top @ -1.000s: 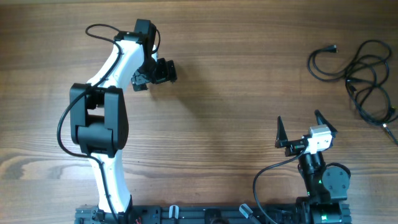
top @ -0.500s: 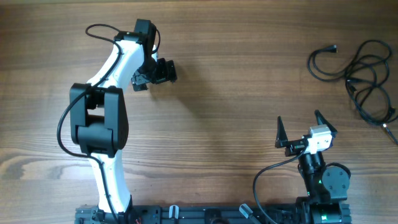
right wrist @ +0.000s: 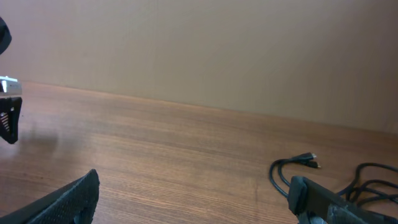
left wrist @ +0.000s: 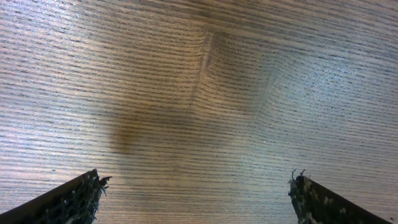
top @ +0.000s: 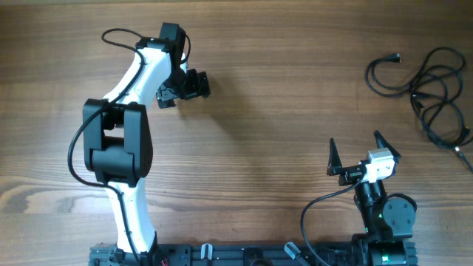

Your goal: Untangle cables

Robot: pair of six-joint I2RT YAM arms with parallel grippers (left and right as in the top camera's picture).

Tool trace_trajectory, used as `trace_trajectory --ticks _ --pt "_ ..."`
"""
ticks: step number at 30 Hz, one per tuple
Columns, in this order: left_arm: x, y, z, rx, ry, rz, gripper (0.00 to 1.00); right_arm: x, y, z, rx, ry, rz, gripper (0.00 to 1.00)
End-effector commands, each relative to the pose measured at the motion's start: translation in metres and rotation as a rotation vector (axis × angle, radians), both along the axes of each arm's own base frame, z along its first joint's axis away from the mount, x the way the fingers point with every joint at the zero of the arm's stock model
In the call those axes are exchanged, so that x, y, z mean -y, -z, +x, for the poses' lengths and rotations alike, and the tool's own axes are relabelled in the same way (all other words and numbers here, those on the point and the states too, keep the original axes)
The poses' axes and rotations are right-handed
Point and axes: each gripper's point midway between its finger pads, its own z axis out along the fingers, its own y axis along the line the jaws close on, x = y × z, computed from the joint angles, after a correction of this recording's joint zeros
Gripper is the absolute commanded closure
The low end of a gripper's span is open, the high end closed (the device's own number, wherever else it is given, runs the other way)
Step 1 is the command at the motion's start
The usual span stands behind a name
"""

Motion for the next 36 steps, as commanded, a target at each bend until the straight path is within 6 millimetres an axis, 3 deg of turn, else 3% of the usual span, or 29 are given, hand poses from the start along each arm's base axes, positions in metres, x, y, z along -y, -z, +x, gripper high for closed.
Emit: trace_trajectory --ticks 1,4,10,18,24,26,29,33,36 --pt "-0.002 0.001 0.003 0.006 0.010 0.010 0.00 0.002 -0.003 0.000 0.017 0.014 -0.012 0.00" --pt "-0.001 -0.010 0.005 0.032 0.012 0.006 0.00 0.002 -0.003 0.000 0.017 0.014 -0.012 0.00" --pt "0.004 -0.065 0.012 0.161 0.019 -0.015 0.00 0.002 -0.003 0.000 0.017 0.014 -0.012 0.00" --pt "0.005 -0.181 0.002 0.434 0.025 -0.059 0.00 0.002 -0.003 0.000 0.017 0.014 -0.012 0.00" --pt "0.000 -0.270 -0.027 0.653 0.023 -0.095 0.00 0.002 -0.003 0.000 0.017 0.014 -0.012 0.00" --pt "-0.003 -0.307 -0.046 0.750 0.022 -0.110 0.00 0.002 -0.003 0.000 0.017 0.014 -0.012 0.00" --pt "-0.008 -0.347 -0.072 0.860 0.022 -0.128 0.00 0.002 -0.003 0.000 0.017 0.014 -0.012 0.00" --pt "-0.013 -0.382 -0.102 0.969 0.020 -0.146 0.00 0.002 -0.003 0.000 0.017 0.014 -0.012 0.00" --pt "-0.015 -0.394 -0.112 1.006 0.020 -0.152 0.00 0.002 -0.003 0.000 0.017 0.014 -0.012 0.00"
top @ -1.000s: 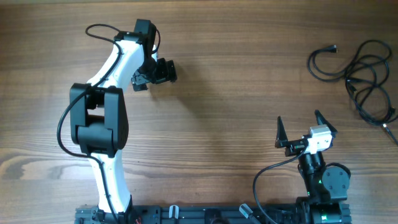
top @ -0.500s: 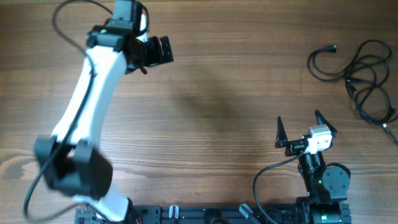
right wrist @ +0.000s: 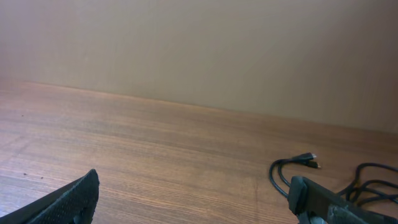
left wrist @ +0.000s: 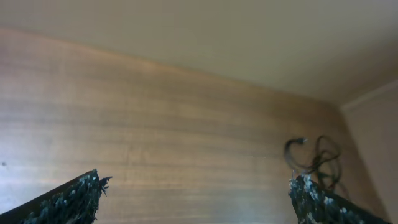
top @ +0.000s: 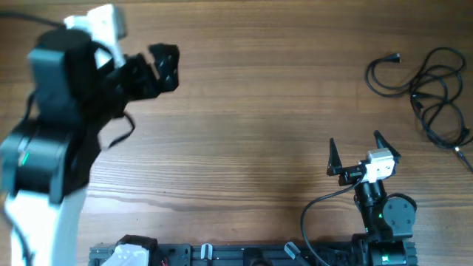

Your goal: Untangle cables

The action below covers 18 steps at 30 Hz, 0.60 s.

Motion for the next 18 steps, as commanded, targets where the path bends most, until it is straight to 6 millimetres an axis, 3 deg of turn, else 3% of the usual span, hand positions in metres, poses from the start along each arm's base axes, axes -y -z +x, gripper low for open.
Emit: trace_trajectory --ticks 1,6,12,18 --pt "-0.003 -0.017 -0.013 0.057 0.000 0.006 0.00 0.002 -0.003 0.000 0.017 0.014 -0.012 0.00" --pt "-0.004 -0.019 -0.016 0.062 0.000 0.006 0.00 0.002 -0.003 0.000 0.017 0.014 -0.012 0.00" --pt "-0.004 0.001 -0.018 -0.022 0.000 0.021 0.00 0.002 -0.003 0.000 0.017 0.014 -0.012 0.00" --pt "-0.003 0.063 -0.011 -0.196 0.002 0.050 0.00 0.002 -0.003 0.000 0.017 0.014 -0.012 0.00"
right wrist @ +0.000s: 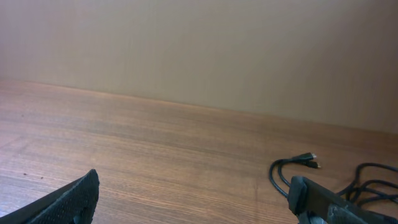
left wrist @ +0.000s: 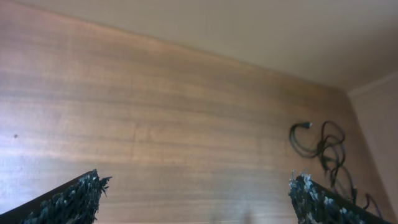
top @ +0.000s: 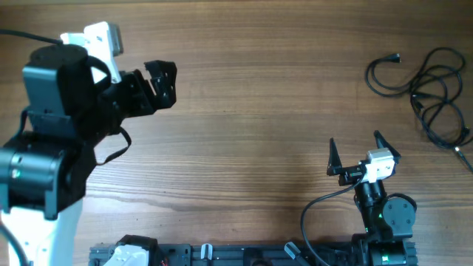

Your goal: Untangle cables

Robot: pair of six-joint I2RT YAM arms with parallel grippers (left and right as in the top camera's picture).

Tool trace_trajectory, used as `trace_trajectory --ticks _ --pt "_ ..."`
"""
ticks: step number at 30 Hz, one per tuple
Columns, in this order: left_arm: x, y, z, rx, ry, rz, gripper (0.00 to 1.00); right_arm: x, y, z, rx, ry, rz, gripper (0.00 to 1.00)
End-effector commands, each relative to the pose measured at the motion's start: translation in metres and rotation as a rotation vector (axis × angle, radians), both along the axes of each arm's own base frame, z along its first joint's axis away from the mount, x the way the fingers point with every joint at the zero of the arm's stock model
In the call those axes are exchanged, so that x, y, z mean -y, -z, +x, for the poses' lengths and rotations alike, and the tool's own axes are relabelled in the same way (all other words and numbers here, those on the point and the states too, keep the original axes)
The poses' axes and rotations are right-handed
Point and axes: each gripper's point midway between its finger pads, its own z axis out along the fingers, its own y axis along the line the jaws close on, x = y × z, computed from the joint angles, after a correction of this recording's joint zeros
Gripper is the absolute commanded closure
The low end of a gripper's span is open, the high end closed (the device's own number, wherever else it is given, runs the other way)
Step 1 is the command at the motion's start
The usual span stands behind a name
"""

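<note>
A tangle of black cables (top: 432, 89) lies at the table's far right corner, one plug end (top: 395, 57) pointing left. It also shows far off in the left wrist view as the cables (left wrist: 323, 152), and close in the right wrist view as the cables (right wrist: 298, 168). My left gripper (top: 161, 79) is raised high at the far left, open and empty, facing right across the table. My right gripper (top: 360, 151) sits low near the front right, open and empty, short of the cables.
The wooden table (top: 259, 118) spans the overhead view. A beige wall (right wrist: 199, 50) rises behind its far edge. The black arm bases and mounting rail (top: 244, 255) run along the front edge.
My left arm has shifted slightly; its camera now tilts a little lower, so the cables sit lower and larger in its view. The right arm has not moved.
At first my left gripper was low over bare wood at the table's left centre, open. Then the left arm stood raised and swung toward the far left, looking across the table at the cables. It holds much the same pose now. The right gripper stayed open throughout.
</note>
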Motion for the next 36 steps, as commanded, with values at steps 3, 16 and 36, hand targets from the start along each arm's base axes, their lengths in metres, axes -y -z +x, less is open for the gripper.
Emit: trace_trajectory --ticks 3,16,36 --pt "0.003 0.086 0.022 -0.142 0.003 0.041 0.00 0.002 -0.003 0.000 0.017 0.014 -0.012 0.00" --pt "0.008 0.242 0.054 0.041 -0.045 -0.059 0.00 0.002 -0.003 0.000 0.017 0.014 -0.012 0.00" --pt "-0.016 0.312 -0.017 0.161 -0.114 -0.067 0.00 0.002 -0.003 0.000 0.017 0.014 -0.012 0.00"
